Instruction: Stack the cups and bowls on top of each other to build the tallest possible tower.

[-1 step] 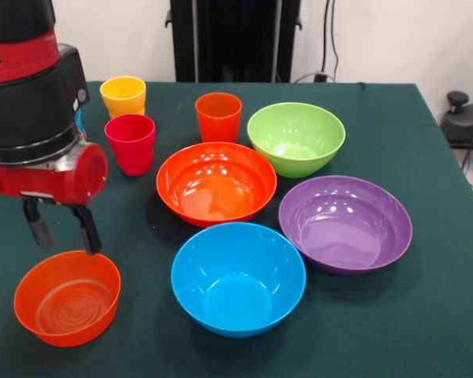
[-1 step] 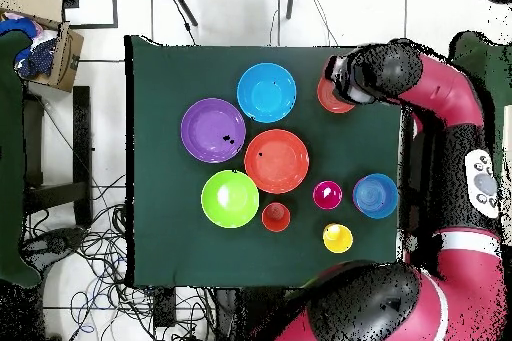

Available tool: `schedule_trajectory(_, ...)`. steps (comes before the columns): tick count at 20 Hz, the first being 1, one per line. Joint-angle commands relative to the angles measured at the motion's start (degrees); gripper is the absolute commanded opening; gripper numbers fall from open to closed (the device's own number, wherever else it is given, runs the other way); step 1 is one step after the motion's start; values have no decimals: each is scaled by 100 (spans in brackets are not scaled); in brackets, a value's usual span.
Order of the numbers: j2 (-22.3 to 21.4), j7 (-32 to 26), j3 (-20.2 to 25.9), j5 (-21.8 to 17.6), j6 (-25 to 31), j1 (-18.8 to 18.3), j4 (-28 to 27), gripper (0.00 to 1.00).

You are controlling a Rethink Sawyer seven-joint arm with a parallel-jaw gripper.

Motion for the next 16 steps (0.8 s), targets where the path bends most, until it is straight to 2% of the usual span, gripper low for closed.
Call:
schedule_trajectory(1,359,115,-134,-317,-223,285,-60,100)
schedule_trajectory(16,345,-167,-308,-445,-668,149,324,100)
